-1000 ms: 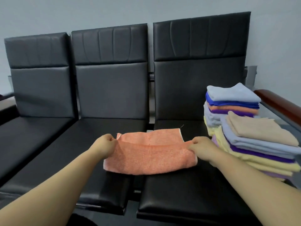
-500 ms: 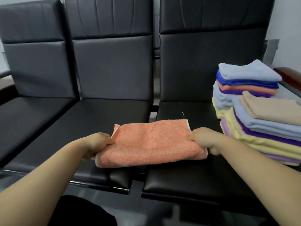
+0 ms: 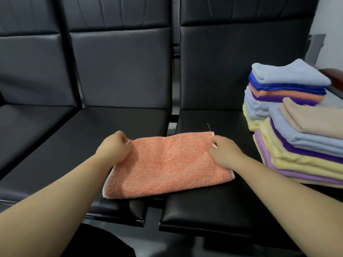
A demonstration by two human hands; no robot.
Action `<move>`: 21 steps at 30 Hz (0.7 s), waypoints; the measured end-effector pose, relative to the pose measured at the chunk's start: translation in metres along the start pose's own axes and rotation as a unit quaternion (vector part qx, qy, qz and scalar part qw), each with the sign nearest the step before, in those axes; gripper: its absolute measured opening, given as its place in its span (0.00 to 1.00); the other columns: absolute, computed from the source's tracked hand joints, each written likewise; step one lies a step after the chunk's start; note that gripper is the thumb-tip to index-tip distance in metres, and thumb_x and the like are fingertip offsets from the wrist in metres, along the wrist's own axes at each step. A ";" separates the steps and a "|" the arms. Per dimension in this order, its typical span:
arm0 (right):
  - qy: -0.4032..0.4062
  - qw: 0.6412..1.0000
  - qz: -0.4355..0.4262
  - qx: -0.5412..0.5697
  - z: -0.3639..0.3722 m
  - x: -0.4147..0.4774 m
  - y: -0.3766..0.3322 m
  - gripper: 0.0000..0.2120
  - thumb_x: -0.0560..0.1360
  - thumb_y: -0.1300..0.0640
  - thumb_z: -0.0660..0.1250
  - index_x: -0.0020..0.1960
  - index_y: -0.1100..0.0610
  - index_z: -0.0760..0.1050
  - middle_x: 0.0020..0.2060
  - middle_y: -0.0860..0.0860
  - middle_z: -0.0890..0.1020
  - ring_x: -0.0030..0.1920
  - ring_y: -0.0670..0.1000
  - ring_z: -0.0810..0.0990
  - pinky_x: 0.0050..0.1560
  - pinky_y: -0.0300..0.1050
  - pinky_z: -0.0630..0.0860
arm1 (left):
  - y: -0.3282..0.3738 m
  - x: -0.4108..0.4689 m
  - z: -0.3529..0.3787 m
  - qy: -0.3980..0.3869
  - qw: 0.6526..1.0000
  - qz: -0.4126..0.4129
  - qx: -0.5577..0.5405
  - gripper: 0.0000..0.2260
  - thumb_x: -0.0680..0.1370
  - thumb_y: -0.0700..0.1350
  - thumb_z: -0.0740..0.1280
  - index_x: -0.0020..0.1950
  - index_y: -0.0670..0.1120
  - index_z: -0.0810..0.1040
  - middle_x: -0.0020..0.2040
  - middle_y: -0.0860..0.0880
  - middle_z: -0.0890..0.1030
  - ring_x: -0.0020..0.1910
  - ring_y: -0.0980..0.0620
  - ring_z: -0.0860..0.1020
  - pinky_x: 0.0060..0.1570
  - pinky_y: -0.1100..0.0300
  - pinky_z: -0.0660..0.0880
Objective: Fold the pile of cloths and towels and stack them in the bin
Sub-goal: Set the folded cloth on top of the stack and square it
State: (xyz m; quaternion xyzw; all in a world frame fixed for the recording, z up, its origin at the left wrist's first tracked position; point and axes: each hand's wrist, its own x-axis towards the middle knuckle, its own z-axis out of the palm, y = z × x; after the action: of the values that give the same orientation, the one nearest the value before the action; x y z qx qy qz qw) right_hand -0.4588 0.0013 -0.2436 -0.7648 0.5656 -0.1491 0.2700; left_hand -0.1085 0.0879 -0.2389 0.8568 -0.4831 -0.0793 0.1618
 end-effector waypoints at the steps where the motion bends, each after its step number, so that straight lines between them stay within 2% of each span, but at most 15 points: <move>1: -0.003 1.000 0.004 -0.004 0.001 0.002 0.001 0.14 0.84 0.47 0.64 0.57 0.58 0.79 0.51 0.53 0.82 0.50 0.54 0.81 0.52 0.51 0.78 | 0.001 0.004 0.004 0.001 1.000 0.005 0.009 0.09 0.79 0.55 0.64 0.52 0.51 0.73 0.45 0.53 0.77 0.46 0.48 0.77 0.44 0.54 0.74; 3: -0.006 1.000 0.010 -0.014 0.003 0.006 0.002 0.14 0.83 0.48 0.64 0.56 0.59 0.78 0.50 0.54 0.81 0.49 0.54 0.81 0.50 0.51 0.78 | 0.002 0.012 0.009 0.001 1.000 -0.005 0.024 0.06 0.79 0.50 0.65 0.49 0.48 0.76 0.44 0.51 0.78 0.45 0.46 0.76 0.44 0.54 0.73; 6: -0.011 1.000 0.016 -0.019 0.005 0.008 0.004 0.15 0.83 0.48 0.64 0.50 0.61 0.76 0.43 0.52 0.78 0.39 0.50 0.74 0.40 0.48 0.72 | -0.002 0.022 0.015 0.013 0.999 -0.038 -0.011 0.07 0.78 0.42 0.66 0.45 0.42 0.82 0.42 0.45 0.82 0.40 0.44 0.77 0.40 0.56 0.73; 8: -0.013 1.000 0.018 -0.016 0.005 0.010 0.005 0.17 0.83 0.48 0.64 0.48 0.62 0.75 0.40 0.52 0.75 0.37 0.49 0.71 0.38 0.47 0.68 | -0.007 0.030 0.013 0.015 0.989 -0.097 -0.107 0.07 0.77 0.42 0.68 0.45 0.40 0.83 0.42 0.42 0.83 0.40 0.41 0.79 0.42 0.54 0.76; 9: -0.015 1.000 0.017 -0.017 0.005 0.012 0.006 0.17 0.83 0.48 0.64 0.46 0.61 0.74 0.39 0.51 0.74 0.37 0.49 0.70 0.38 0.46 0.67 | -0.009 0.035 0.012 0.016 0.973 -0.143 -0.181 0.06 0.77 0.42 0.69 0.46 0.40 0.83 0.42 0.41 0.83 0.40 0.41 0.79 0.43 0.53 0.76; 10: -0.018 1.000 0.015 -0.019 0.005 0.012 0.006 0.17 0.84 0.47 0.64 0.43 0.59 0.72 0.38 0.51 0.73 0.36 0.48 0.70 0.37 0.46 0.67 | -0.011 0.037 0.007 0.018 0.944 -0.195 -0.265 0.05 0.77 0.42 0.70 0.47 0.39 0.82 0.42 0.41 0.82 0.40 0.41 0.79 0.43 0.51 0.76; 13: -0.025 0.999 0.013 -0.023 0.006 0.015 0.006 0.16 0.84 0.47 0.64 0.41 0.54 0.69 0.38 0.49 0.73 0.36 0.47 0.69 0.36 0.43 0.65 | -0.012 0.037 -0.002 -0.018 0.808 -0.291 -0.512 0.03 0.78 0.35 0.66 0.46 0.39 0.80 0.39 0.42 0.80 0.37 0.43 0.79 0.43 0.49 0.78; 15: -0.027 0.999 0.013 -0.028 0.007 0.016 0.006 0.16 0.84 0.46 0.63 0.40 0.49 0.67 0.38 0.47 0.73 0.36 0.46 0.70 0.35 0.42 0.64 | -0.014 0.033 -0.001 -0.056 0.761 -0.296 -0.575 0.09 0.80 0.33 0.62 0.41 0.42 0.76 0.36 0.44 0.78 0.37 0.45 0.78 0.42 0.48 0.79; 16: -0.028 0.999 0.013 -0.029 0.007 0.017 0.006 0.16 0.84 0.46 0.63 0.40 0.48 0.66 0.38 0.46 0.72 0.36 0.45 0.71 0.35 0.42 0.64 | -0.013 0.030 0.001 -0.066 0.760 -0.294 -0.576 0.11 0.80 0.33 0.62 0.40 0.42 0.76 0.39 0.43 0.79 0.39 0.45 0.78 0.43 0.46 0.80; 17: -0.029 0.999 0.013 -0.031 0.007 0.017 0.007 0.15 0.84 0.46 0.63 0.40 0.47 0.66 0.39 0.46 0.73 0.37 0.45 0.71 0.35 0.41 0.64 | -0.012 0.028 0.003 -0.062 0.774 -0.291 -0.559 0.10 0.80 0.33 0.63 0.41 0.43 0.77 0.43 0.41 0.81 0.42 0.43 0.80 0.47 0.45 0.81; 18: -0.028 0.999 0.013 -0.035 0.007 0.017 0.006 0.15 0.85 0.46 0.63 0.41 0.47 0.67 0.40 0.46 0.73 0.37 0.45 0.72 0.35 0.41 0.64 | -0.013 0.027 0.005 -0.032 0.816 -0.278 -0.506 0.09 0.79 0.33 0.64 0.43 0.44 0.80 0.48 0.41 0.83 0.45 0.42 0.81 0.49 0.45 0.82; 19: -0.027 0.999 0.014 -0.037 0.008 0.018 0.007 0.14 0.85 0.46 0.62 0.42 0.47 0.68 0.41 0.47 0.74 0.38 0.45 0.73 0.36 0.41 0.65 | -0.014 0.026 0.005 0.000 0.877 -0.242 -0.415 0.09 0.77 0.34 0.66 0.45 0.47 0.81 0.51 0.42 0.84 0.46 0.42 0.82 0.49 0.47 0.82; 20: -0.024 0.999 0.013 -0.039 0.008 0.017 0.007 0.13 0.85 0.46 0.62 0.42 0.47 0.68 0.41 0.46 0.75 0.39 0.45 0.73 0.36 0.41 0.65 | -0.013 0.023 0.003 0.026 0.930 -0.191 -0.312 0.10 0.76 0.34 0.66 0.47 0.49 0.81 0.51 0.44 0.84 0.46 0.44 0.81 0.47 0.50 0.81; 21: -0.022 0.999 0.014 -0.039 0.009 0.018 0.007 0.13 0.85 0.46 0.62 0.43 0.48 0.68 0.42 0.46 0.75 0.39 0.45 0.73 0.35 0.41 0.65 | -0.011 0.018 0.000 0.045 0.963 -0.134 -0.229 0.10 0.75 0.36 0.67 0.49 0.50 0.81 0.49 0.48 0.83 0.45 0.47 0.81 0.45 0.53 0.78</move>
State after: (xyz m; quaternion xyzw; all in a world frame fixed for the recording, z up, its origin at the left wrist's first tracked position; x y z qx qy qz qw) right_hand -0.4543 -0.0147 -0.2566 -0.7702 0.5753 -0.1062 0.2541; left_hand -0.0900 0.0779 -0.2422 0.8562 -0.3252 -0.1705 0.3635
